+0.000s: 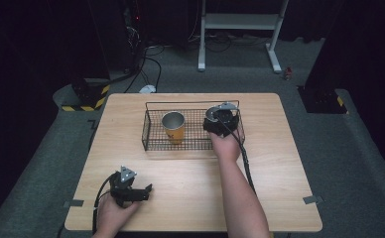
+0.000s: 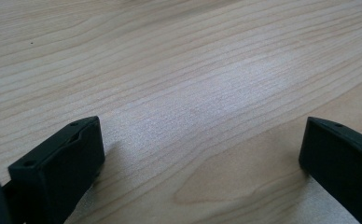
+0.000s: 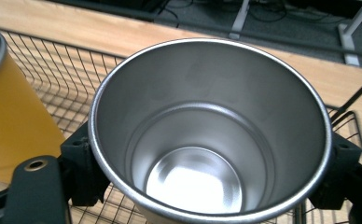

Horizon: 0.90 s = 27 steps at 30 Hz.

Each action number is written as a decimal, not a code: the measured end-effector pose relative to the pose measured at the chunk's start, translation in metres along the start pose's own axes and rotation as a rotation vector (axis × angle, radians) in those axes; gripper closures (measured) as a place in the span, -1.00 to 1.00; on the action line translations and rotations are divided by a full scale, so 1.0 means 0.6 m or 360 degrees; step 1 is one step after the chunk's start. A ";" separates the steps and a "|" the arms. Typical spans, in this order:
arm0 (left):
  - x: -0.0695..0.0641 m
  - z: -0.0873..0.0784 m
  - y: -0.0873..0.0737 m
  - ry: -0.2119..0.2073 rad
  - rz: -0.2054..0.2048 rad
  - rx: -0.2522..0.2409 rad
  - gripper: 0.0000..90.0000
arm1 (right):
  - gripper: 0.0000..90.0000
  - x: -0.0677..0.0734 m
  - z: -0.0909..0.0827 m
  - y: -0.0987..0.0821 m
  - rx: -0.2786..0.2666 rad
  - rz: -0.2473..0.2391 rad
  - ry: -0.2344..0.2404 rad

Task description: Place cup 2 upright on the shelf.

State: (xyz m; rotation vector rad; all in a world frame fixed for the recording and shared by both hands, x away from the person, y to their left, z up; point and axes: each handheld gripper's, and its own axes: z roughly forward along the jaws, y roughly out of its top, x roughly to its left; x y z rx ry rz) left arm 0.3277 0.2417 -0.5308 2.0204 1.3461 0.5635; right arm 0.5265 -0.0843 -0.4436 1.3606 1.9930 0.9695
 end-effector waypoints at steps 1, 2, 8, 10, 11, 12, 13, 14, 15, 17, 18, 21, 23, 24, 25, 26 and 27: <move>0.000 0.000 0.000 0.0000 0.0000 0.0000 -0.99 | -0.59 0.000 0.004 -0.002 0.0019 -0.0002 -0.0001; 0.000 0.000 0.000 0.0000 0.0000 0.0000 -0.99 | -0.59 0.000 0.006 -0.003 0.0034 0.0005 -0.0003; 0.000 0.000 0.000 0.0000 0.0000 0.0001 -0.99 | -0.59 -0.002 0.024 -0.014 0.0124 0.0011 -0.0003; 0.000 0.000 0.000 0.0000 -0.0001 0.0000 -0.99 | -0.59 -0.002 0.029 -0.017 0.0140 0.0015 0.0005; 0.000 0.000 0.000 0.0000 0.0001 0.0001 -0.99 | -0.59 -0.002 0.032 -0.019 0.0149 0.0015 0.0003; 0.000 0.000 0.000 0.0001 0.0004 0.0001 -0.99 | -0.59 -0.002 0.034 -0.020 0.0156 0.0002 -0.0001; 0.000 0.000 0.000 0.0000 -0.0001 0.0000 -0.99 | -0.59 -0.003 0.034 -0.021 0.0160 0.0018 0.0004; 0.000 0.000 0.000 0.0001 0.0005 0.0001 -0.99 | -0.59 -0.003 0.035 -0.021 0.0157 0.0040 0.0009; 0.000 0.000 0.000 0.0000 0.0004 0.0001 -0.99 | -0.59 -0.003 0.035 -0.021 0.0154 0.0047 0.0014; 0.000 0.000 0.000 0.0001 0.0004 0.0001 -0.99 | -0.59 -0.003 0.036 -0.020 0.0162 0.0065 0.0028; 0.000 0.000 0.000 0.0001 0.0005 -0.0001 -0.99 | -0.59 -0.004 0.037 -0.020 0.0169 0.0077 0.0035; 0.000 0.000 0.000 0.0000 0.0002 -0.0002 -0.99 | -0.59 -0.006 0.040 -0.018 0.0224 0.0090 0.0060; 0.001 -0.001 0.000 -0.0002 0.0008 0.0000 -0.99 | -0.59 -0.006 0.039 -0.018 0.0241 0.0094 0.0058; 0.001 -0.001 -0.001 -0.0006 0.0008 0.0002 -0.99 | -0.60 -0.007 0.039 -0.019 0.0252 0.0100 0.0065; 0.001 -0.001 -0.001 -0.0005 0.0008 0.0004 -0.99 | -0.60 -0.007 0.040 -0.020 0.0264 0.0111 0.0075; 0.001 -0.001 -0.001 -0.0005 0.0008 0.0004 -0.99 | -0.60 -0.007 0.040 -0.020 0.0283 0.0117 0.0079; 0.001 -0.001 -0.001 -0.0005 0.0009 0.0004 -0.99 | -0.60 -0.006 0.041 -0.020 0.0301 0.0108 0.0070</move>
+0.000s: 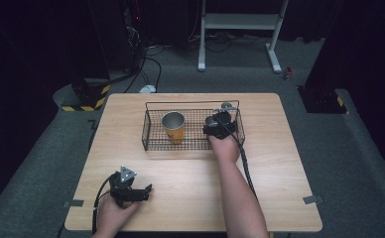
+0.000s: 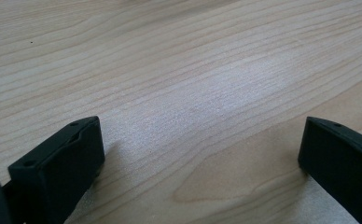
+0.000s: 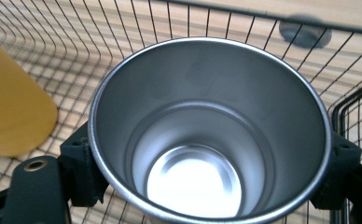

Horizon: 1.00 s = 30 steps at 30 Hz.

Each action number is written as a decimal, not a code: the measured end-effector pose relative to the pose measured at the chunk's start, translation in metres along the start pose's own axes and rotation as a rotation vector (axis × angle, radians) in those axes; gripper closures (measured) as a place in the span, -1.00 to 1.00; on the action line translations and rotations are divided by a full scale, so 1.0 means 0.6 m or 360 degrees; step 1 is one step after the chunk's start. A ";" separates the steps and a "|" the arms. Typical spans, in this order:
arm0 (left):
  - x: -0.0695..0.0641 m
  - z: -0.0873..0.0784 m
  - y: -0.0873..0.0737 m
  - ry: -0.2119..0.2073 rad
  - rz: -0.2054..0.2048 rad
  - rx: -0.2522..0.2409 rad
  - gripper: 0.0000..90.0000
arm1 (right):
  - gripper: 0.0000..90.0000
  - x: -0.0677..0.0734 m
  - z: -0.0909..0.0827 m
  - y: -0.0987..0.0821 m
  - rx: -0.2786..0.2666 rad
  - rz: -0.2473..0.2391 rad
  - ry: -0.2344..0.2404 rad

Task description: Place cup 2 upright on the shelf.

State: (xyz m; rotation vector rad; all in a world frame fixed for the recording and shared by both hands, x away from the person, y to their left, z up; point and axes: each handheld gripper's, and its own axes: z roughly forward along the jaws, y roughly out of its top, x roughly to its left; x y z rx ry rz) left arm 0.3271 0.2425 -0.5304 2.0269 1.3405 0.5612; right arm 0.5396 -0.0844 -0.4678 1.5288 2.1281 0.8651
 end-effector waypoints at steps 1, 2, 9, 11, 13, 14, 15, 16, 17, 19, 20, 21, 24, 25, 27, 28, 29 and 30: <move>0.000 0.000 0.000 -0.0001 -0.0001 0.0000 -0.99 | -0.60 0.001 -0.001 0.000 -0.0001 -0.0021 -0.0020; 0.000 0.000 0.000 0.0000 0.0001 0.0001 -0.99 | -0.60 0.003 -0.002 -0.001 0.0002 -0.0034 -0.0030; -0.001 0.000 -0.001 -0.0002 -0.0005 -0.0002 -0.99 | -0.70 0.002 -0.004 -0.001 0.0029 -0.0044 0.0005; -0.001 0.000 -0.001 -0.0002 -0.0005 -0.0002 -0.99 | -0.73 0.003 -0.006 -0.001 0.0031 -0.0061 0.0001; -0.001 0.000 -0.001 -0.0002 -0.0006 -0.0002 -0.99 | -0.79 0.002 -0.009 0.000 0.0019 -0.0057 0.0002; -0.001 -0.001 -0.001 -0.0002 -0.0003 0.0000 -0.99 | -0.80 0.001 -0.012 0.000 0.0006 -0.0047 -0.0011; 0.000 -0.001 -0.001 -0.0002 -0.0003 0.0000 -0.99 | -0.80 0.000 -0.014 0.000 -0.0004 -0.0045 -0.0008; 0.000 -0.001 -0.001 -0.0002 -0.0002 0.0000 -0.99 | -0.80 -0.001 -0.016 0.001 -0.0015 -0.0037 0.0004; 0.000 -0.001 -0.001 -0.0002 -0.0003 0.0000 -0.99 | -0.80 -0.002 -0.019 0.000 -0.0031 -0.0046 -0.0004; 0.000 -0.001 -0.001 -0.0002 -0.0002 0.0000 -0.99 | -0.80 -0.003 -0.022 0.000 -0.0037 -0.0032 -0.0003; 0.000 -0.001 -0.001 -0.0002 -0.0003 -0.0001 -0.99 | -0.80 -0.003 -0.024 0.000 -0.0041 -0.0024 -0.0004; -0.001 0.000 -0.001 -0.0002 -0.0006 -0.0003 -0.99 | -0.80 -0.004 -0.027 -0.001 -0.0057 -0.0029 -0.0013; -0.001 0.000 -0.001 -0.0002 -0.0006 -0.0003 -0.99 | -0.80 -0.007 -0.033 -0.001 -0.0098 -0.0045 -0.0021; -0.001 0.000 -0.001 -0.0002 -0.0005 -0.0003 -0.99 | -0.81 -0.008 -0.035 -0.001 -0.0105 -0.0041 -0.0014; -0.001 0.000 -0.001 -0.0002 -0.0005 -0.0003 -0.99 | -0.80 -0.008 -0.040 0.000 -0.0120 -0.0037 -0.0006; -0.001 0.000 -0.001 -0.0002 -0.0006 -0.0003 -0.99 | -0.81 -0.009 -0.043 0.000 -0.0142 -0.0036 0.0001; -0.001 0.000 -0.001 -0.0002 -0.0006 -0.0003 -0.99 | -0.80 -0.009 -0.045 0.001 -0.0152 -0.0033 0.0003; -0.001 -0.001 -0.001 -0.0001 -0.0003 -0.0001 -0.99 | -0.81 -0.009 -0.048 0.001 -0.0166 -0.0038 0.0004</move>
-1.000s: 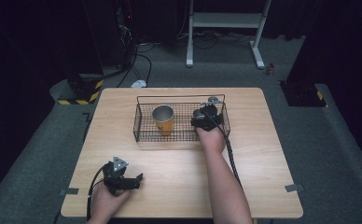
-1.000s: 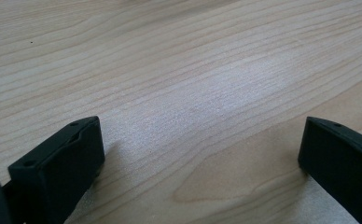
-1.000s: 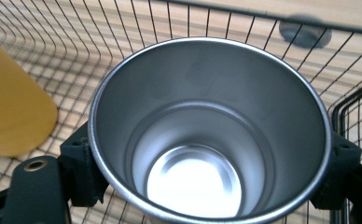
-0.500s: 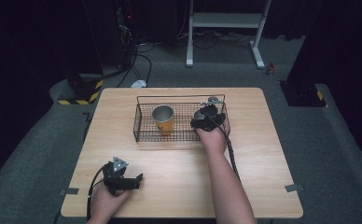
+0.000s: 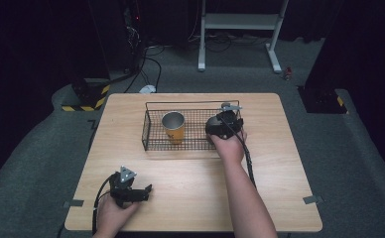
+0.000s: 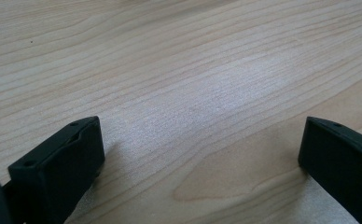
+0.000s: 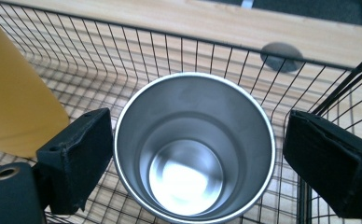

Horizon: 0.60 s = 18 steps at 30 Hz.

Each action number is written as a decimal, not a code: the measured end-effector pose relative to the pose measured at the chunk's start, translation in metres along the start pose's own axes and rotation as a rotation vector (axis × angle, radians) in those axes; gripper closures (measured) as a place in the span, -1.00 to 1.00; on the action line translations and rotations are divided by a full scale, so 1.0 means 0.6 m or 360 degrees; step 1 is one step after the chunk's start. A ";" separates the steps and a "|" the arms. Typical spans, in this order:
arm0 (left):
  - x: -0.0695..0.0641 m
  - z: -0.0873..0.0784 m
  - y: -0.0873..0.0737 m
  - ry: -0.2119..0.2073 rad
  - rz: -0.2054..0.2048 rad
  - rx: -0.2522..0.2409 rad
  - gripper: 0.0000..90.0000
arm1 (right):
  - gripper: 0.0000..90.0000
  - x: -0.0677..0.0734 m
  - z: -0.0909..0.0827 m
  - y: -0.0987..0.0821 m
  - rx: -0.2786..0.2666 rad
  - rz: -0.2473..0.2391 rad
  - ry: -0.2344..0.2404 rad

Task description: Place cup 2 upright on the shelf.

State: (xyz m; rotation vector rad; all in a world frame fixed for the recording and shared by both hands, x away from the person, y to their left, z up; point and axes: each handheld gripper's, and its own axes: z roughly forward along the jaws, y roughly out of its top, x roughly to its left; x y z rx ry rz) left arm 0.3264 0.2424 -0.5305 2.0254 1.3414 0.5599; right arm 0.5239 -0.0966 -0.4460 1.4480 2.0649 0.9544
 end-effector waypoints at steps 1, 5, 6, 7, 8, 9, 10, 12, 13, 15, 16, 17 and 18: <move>0.000 0.000 0.000 0.0000 0.0000 0.0000 -0.99 | -0.80 0.000 -0.003 0.001 -0.0020 -0.0008 -0.0002; 0.000 0.000 0.000 0.0000 0.0000 0.0000 -0.99 | -0.80 0.001 -0.015 0.007 -0.0066 -0.0005 0.0003; 0.000 0.000 0.000 0.0000 0.0001 0.0000 -0.99 | -0.81 -0.001 -0.019 0.007 -0.0072 -0.0011 0.0009; 0.000 0.000 0.000 0.0000 -0.0004 -0.0003 -0.99 | -0.80 0.000 -0.021 0.008 -0.0075 -0.0007 0.0011; 0.000 0.000 0.000 -0.0001 -0.0003 -0.0002 -0.99 | -0.80 0.000 -0.025 0.008 -0.0082 -0.0012 0.0013; 0.000 0.000 0.000 -0.0001 -0.0002 -0.0002 -0.99 | -0.80 0.000 -0.029 0.008 -0.0089 -0.0011 0.0015; 0.000 0.000 0.000 -0.0001 -0.0002 -0.0002 -0.99 | -0.80 0.000 -0.032 0.008 -0.0097 -0.0015 0.0013; 0.000 0.000 0.000 0.0000 -0.0002 -0.0003 -0.99 | -0.80 0.000 -0.041 0.008 -0.0123 -0.0019 0.0022; 0.000 0.000 0.000 0.0000 -0.0003 -0.0003 -0.99 | -0.80 0.000 -0.043 0.008 -0.0128 -0.0018 0.0024; 0.000 0.000 0.000 0.0000 -0.0002 -0.0003 -0.99 | -0.80 -0.001 -0.048 0.007 -0.0148 -0.0028 0.0024; 0.000 0.000 0.000 0.0000 -0.0003 -0.0003 -0.99 | -0.80 -0.001 -0.052 0.007 -0.0154 -0.0033 0.0026; 0.000 0.000 0.000 0.0000 -0.0003 -0.0002 -0.99 | -0.80 -0.001 -0.055 0.007 -0.0161 -0.0036 0.0028; 0.000 0.000 0.000 0.0000 -0.0003 -0.0003 -0.99 | -0.80 -0.001 -0.057 0.006 -0.0171 -0.0041 0.0031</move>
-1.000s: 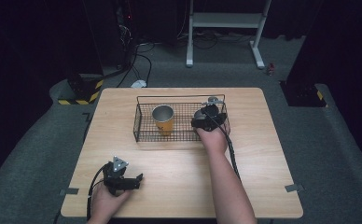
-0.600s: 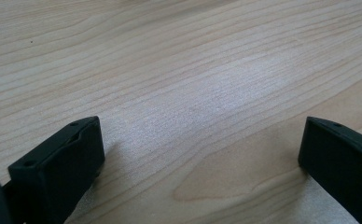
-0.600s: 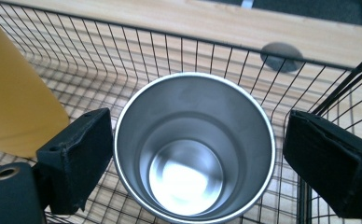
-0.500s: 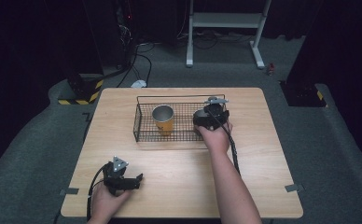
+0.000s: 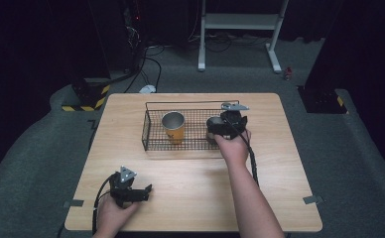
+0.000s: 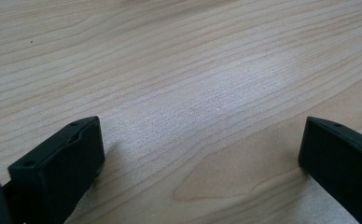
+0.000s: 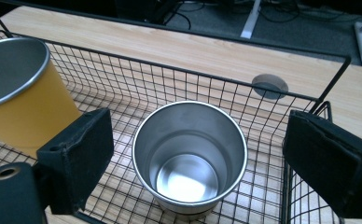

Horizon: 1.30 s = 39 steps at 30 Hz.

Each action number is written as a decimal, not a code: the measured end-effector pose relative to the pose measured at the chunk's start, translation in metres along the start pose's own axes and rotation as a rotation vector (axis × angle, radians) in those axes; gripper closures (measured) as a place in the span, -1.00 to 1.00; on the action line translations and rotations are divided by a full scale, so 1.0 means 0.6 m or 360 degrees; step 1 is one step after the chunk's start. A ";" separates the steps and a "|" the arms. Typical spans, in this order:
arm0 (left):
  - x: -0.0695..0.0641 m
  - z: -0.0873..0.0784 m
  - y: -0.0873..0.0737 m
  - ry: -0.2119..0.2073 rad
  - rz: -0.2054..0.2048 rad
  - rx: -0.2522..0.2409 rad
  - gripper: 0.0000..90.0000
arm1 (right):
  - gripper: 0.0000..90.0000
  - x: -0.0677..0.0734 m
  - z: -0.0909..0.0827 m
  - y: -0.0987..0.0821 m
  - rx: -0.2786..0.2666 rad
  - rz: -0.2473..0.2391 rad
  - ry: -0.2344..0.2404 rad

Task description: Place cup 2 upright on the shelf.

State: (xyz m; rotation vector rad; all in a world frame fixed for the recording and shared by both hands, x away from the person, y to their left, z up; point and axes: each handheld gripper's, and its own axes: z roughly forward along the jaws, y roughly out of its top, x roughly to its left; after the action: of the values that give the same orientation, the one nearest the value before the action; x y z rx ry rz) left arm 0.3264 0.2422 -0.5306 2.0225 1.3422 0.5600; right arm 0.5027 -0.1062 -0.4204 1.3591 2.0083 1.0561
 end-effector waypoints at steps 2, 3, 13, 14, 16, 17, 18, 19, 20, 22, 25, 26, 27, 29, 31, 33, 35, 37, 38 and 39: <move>0.000 0.000 0.000 0.0000 0.0000 0.0000 -0.99 | -0.80 0.000 -0.005 -0.001 -0.0019 0.0002 0.0005; 0.000 0.000 0.000 0.0000 0.0000 0.0000 -0.99 | -0.80 0.001 -0.007 -0.002 -0.0025 0.0005 0.0011; 0.000 0.000 0.000 0.0002 0.0001 0.0001 -0.99 | -0.79 0.003 -0.029 -0.017 -0.0068 -0.0020 0.0039; 0.000 0.000 0.000 0.0002 0.0000 0.0001 -0.99 | -0.80 0.003 -0.031 -0.018 -0.0071 -0.0021 0.0042; 0.000 0.000 0.000 0.0002 0.0001 0.0001 -0.99 | -0.79 0.005 -0.035 -0.019 -0.0085 -0.0027 0.0043; 0.000 0.000 0.000 0.0002 0.0001 0.0001 -0.99 | -0.79 0.005 -0.037 -0.020 -0.0092 -0.0027 0.0046; 0.000 0.000 0.000 0.0002 0.0000 0.0001 -0.99 | -0.79 0.005 -0.038 -0.021 -0.0100 -0.0026 0.0054; 0.000 0.000 0.000 0.0002 0.0001 0.0001 -0.99 | -0.78 0.005 -0.039 -0.022 -0.0100 -0.0025 0.0054; 0.000 0.000 0.000 0.0002 0.0001 0.0002 -0.99 | -0.78 0.006 -0.039 -0.023 -0.0094 -0.0025 0.0054; 0.000 0.000 0.000 0.0002 0.0001 0.0001 -0.99 | -0.77 0.005 -0.040 -0.026 -0.0092 -0.0035 0.0054; 0.000 0.000 0.000 0.0002 0.0001 0.0002 -0.99 | -0.76 0.005 -0.041 -0.032 -0.0091 -0.0041 0.0060; 0.000 0.000 0.000 0.0002 0.0001 0.0001 -0.99 | -0.76 0.005 -0.041 -0.035 -0.0092 -0.0034 0.0062; 0.000 0.000 0.000 0.0002 0.0000 0.0001 -0.99 | -0.76 0.004 -0.041 -0.037 -0.0087 -0.0035 0.0061; 0.000 0.000 0.000 0.0002 0.0000 0.0001 -0.99 | -0.76 0.004 -0.043 -0.042 -0.0082 -0.0040 0.0063; 0.000 0.000 0.000 0.0002 0.0000 0.0001 -0.99 | -0.76 0.003 -0.046 -0.046 -0.0084 -0.0031 0.0069; 0.000 0.000 0.000 0.0002 0.0000 0.0001 -0.99 | -0.76 0.002 -0.050 -0.051 -0.0087 -0.0039 0.0072; 0.000 0.000 0.000 0.0002 0.0001 0.0001 -0.99 | -0.76 0.002 -0.056 -0.056 -0.0093 -0.0054 0.0068; 0.000 0.000 0.000 0.0002 0.0000 0.0001 -0.99 | -0.76 0.000 -0.062 -0.062 -0.0098 -0.0048 0.0074; 0.000 0.000 0.000 0.0002 0.0000 0.0001 -0.99 | -0.76 -0.001 -0.066 -0.067 -0.0109 -0.0050 0.0069; 0.000 0.000 0.000 0.0002 0.0000 0.0001 -0.99 | -0.77 -0.001 -0.068 -0.071 -0.0123 -0.0058 0.0045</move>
State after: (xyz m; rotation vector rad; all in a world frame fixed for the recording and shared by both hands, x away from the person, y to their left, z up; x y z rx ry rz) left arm 0.3265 0.2421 -0.5306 2.0233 1.3433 0.5611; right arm 0.4492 -0.1285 -0.4315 1.2702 1.9840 1.1304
